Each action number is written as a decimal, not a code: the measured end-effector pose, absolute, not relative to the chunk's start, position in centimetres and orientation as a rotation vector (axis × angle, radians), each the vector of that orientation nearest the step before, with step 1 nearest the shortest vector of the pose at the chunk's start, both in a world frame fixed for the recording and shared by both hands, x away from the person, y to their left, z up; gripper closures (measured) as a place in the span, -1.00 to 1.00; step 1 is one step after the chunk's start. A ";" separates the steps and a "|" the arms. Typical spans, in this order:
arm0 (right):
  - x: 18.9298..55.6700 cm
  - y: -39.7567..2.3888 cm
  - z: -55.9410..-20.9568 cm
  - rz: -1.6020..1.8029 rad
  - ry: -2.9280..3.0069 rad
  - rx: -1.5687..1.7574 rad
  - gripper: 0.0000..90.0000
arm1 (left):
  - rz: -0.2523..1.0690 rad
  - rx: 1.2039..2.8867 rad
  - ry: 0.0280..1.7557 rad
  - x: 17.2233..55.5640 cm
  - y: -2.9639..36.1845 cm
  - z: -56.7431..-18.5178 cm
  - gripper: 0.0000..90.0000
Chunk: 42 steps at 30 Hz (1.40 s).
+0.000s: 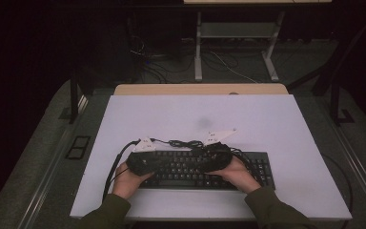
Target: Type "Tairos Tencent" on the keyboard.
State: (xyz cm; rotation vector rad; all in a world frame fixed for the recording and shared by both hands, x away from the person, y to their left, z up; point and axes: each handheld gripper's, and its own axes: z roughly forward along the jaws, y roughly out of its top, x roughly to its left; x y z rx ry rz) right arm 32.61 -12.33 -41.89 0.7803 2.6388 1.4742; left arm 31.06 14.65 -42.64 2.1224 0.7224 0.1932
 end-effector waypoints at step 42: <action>32.4 -12.5 -42.0 1.486 2.637 0.794 0.03 | 0.184 2.108 0.722 30.7 15.1 -42.5 0.37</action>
